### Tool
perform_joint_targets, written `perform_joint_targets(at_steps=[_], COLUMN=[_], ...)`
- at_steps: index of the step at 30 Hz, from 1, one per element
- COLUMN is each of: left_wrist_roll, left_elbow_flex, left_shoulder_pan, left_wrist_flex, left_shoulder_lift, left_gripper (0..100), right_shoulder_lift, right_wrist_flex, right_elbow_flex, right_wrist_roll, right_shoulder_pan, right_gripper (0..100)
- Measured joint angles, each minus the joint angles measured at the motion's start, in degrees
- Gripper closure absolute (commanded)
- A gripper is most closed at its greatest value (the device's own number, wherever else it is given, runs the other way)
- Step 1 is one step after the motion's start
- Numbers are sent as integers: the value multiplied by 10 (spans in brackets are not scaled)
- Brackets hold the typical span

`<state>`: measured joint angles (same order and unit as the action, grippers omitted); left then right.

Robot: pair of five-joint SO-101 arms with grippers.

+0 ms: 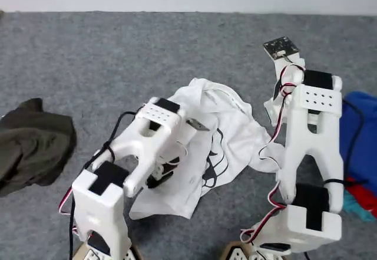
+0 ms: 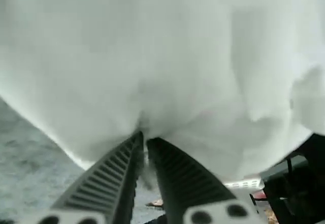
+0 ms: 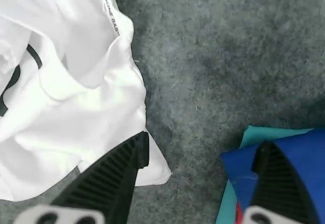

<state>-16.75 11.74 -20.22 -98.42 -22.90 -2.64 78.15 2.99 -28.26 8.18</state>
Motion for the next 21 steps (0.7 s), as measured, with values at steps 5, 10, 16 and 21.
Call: perform_joint_targets(at_steps=[5,10,16,21], left_wrist_roll=[-2,-2,-2,13], left_elbow_flex=[-41,-103,-149,-197], left_shoulder_pan=[58,134,242,375], left_wrist_flex=[-3,-3,-4,25], left_shoulder_lift=[11,83,130,117], left_gripper=[989,989,989,987], right_shoulder_lift=[-2,-3,-38,-53], right_wrist_flex=[-4,-4,-4,-4], right_elbow_flex=[0,0,0,0], right_wrist_roll=[0,0,0,0], right_shoulder_pan=[-1,-1,-1,0], right_gripper=[667,667,667,667])
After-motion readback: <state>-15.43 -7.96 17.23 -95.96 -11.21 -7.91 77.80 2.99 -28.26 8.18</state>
